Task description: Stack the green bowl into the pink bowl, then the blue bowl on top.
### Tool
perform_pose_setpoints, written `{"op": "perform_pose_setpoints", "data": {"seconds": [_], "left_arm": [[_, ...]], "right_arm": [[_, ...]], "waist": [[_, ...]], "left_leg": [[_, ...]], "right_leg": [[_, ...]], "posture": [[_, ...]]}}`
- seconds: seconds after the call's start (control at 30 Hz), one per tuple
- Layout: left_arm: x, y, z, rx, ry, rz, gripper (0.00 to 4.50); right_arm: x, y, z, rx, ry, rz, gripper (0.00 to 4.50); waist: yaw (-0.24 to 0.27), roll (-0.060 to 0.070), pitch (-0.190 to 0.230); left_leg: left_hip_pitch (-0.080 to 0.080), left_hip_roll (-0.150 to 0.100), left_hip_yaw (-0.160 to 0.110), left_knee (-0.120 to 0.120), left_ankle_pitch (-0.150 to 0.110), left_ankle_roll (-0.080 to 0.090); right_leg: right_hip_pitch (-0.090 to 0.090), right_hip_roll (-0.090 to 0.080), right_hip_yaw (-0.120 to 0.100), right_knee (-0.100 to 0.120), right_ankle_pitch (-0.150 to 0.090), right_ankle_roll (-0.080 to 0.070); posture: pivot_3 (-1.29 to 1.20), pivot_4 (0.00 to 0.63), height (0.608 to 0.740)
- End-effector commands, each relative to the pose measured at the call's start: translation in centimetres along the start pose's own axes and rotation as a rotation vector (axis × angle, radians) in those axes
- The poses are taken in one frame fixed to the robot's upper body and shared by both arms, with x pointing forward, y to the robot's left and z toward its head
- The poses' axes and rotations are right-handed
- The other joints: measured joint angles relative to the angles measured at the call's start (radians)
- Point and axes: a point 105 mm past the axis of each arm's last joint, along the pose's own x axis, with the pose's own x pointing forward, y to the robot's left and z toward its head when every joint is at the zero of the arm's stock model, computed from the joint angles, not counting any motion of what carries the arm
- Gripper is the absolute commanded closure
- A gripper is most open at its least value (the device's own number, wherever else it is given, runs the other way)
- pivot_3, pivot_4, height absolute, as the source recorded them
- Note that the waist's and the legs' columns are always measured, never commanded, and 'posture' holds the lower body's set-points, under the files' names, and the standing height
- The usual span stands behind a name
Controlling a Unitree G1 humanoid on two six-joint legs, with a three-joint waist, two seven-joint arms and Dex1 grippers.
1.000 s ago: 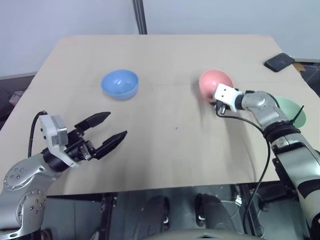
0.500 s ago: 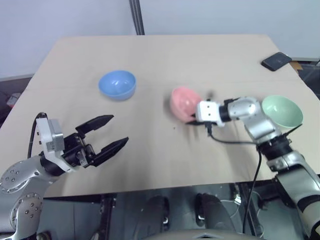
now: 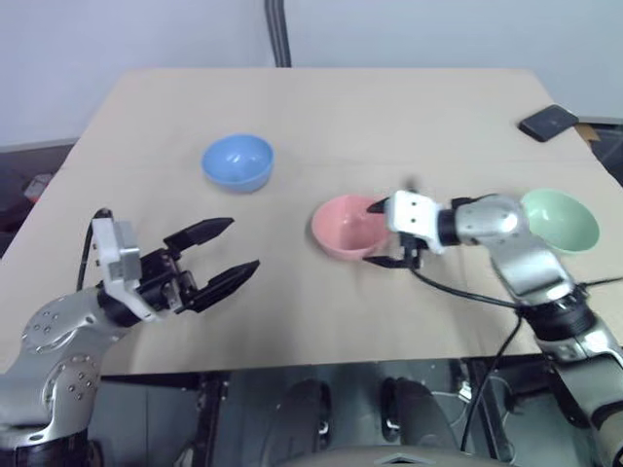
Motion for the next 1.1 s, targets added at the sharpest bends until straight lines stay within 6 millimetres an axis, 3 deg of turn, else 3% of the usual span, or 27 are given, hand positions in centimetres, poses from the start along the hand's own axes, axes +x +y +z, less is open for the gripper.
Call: {"op": "perform_pose_setpoints", "data": {"seconds": [0.03,0.1,0.23,0.4,0.53,0.73,1.07,1.1], "left_arm": [[1.2,-0.1,0.4,0.003,-0.028,-0.071,0.00],[1.8,-0.1,0.4,-0.005,-0.037,-0.107,0.00],[2.9,0.2,0.3,-0.006,-0.058,-0.152,0.00],[3.7,0.5,-0.1,-0.007,-0.057,-0.189,0.00],[4.0,0.6,0.0,-0.006,-0.067,-0.204,0.00],[4.0,0.3,0.2,0.001,-0.064,-0.237,0.00],[3.3,-0.2,0.1,0.006,-0.055,-0.223,0.00],[3.3,-0.2,0.1,0.006,-0.055,-0.216,0.00]], "right_arm": [[-4.8,-1.8,1.2,0.057,-0.035,-0.198,0.13],[-7.3,-2.5,-0.1,0.137,0.007,-0.324,0.13],[-12.2,-5.0,-4.7,0.265,0.173,-0.669,0.13],[-15.5,-5.9,-9.3,0.422,0.315,-0.948,0.13],[-15.6,-4.3,-12.1,0.547,0.387,-0.956,0.13],[-14.5,-3.1,-13.8,0.704,0.378,-0.895,0.13],[-13.6,-4.4,-13.3,0.534,0.401,-0.843,4.45],[-12.9,-4.5,-12.5,0.518,0.365,-0.812,4.45]], "waist": [[0.006,0.000,0.000],[0.011,0.000,0.000],[0.009,0.000,0.000],[0.005,0.000,0.000],[0.008,0.000,0.000],[0.006,0.000,0.000],[0.006,0.000,0.000],[0.006,0.000,0.000]], "left_leg": [[0.000,0.000,0.000,0.000,0.000,0.000],[0.001,0.000,0.000,0.000,-0.001,-0.001],[0.001,0.000,0.000,0.000,0.000,0.000],[0.001,0.001,0.002,0.000,0.000,0.001],[0.001,0.001,0.003,0.000,0.000,0.001],[0.001,0.001,0.003,0.000,0.000,0.001],[0.001,0.002,0.003,0.000,0.000,0.001],[0.001,0.002,0.003,0.000,0.000,0.001]], "right_leg": [[0.000,0.000,0.000,0.000,0.000,0.000],[0.001,0.000,0.000,-0.001,0.000,0.000],[0.001,0.000,0.000,-0.001,0.000,0.000],[0.001,0.003,0.002,0.000,0.000,0.000],[0.001,0.005,0.003,-0.001,0.000,0.000],[0.001,0.005,0.004,-0.001,0.000,0.001],[0.000,0.006,0.005,-0.001,0.000,0.001],[0.000,0.006,0.005,-0.001,0.000,0.001]], "posture": [[0.00,0.150,0.739],[0.00,0.150,0.739],[0.00,0.150,0.739],[0.00,0.150,0.739],[0.00,0.150,0.739],[0.00,0.150,0.739],[0.00,0.150,0.739],[0.00,0.150,0.739]]}}
